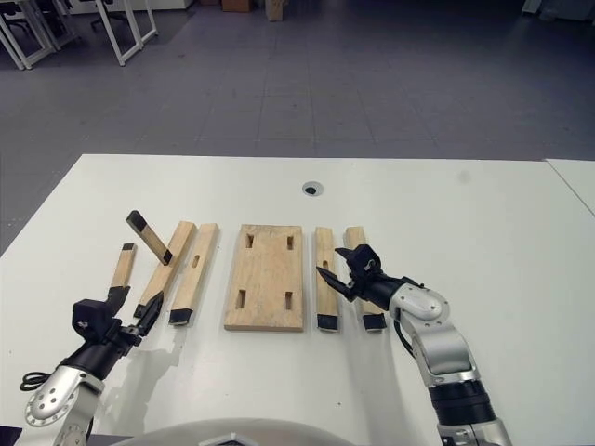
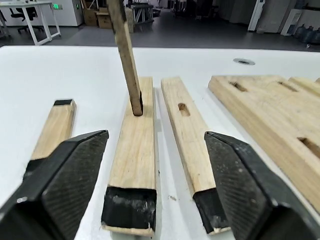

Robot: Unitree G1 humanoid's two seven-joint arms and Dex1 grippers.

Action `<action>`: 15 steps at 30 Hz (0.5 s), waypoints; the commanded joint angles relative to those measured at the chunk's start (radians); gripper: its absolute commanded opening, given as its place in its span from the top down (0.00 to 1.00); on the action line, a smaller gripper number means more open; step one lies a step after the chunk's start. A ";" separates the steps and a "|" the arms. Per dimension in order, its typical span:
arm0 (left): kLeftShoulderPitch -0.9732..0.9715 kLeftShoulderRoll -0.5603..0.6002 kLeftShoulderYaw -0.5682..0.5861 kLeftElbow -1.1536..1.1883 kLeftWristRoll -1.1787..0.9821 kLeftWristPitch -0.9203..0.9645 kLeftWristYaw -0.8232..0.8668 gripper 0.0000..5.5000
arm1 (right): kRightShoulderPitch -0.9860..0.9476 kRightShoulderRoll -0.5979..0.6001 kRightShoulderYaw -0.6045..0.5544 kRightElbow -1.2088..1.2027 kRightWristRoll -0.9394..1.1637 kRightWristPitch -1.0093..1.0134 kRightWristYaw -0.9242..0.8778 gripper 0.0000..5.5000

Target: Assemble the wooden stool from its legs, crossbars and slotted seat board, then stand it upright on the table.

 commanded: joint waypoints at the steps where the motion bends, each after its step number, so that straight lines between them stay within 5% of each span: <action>1: -0.035 -0.001 -0.011 0.131 0.027 -0.070 -0.016 0.35 | -0.010 -0.017 -0.011 -0.011 -0.005 -0.003 0.008 0.46; 10: -0.135 0.031 -0.048 0.308 0.064 -0.079 -0.031 0.35 | -0.011 -0.019 -0.014 -0.006 -0.008 -0.004 0.013 0.46; 15: -0.153 0.053 -0.066 0.325 0.083 0.004 -0.011 0.48 | -0.015 -0.017 -0.015 -0.004 -0.009 -0.007 0.012 0.46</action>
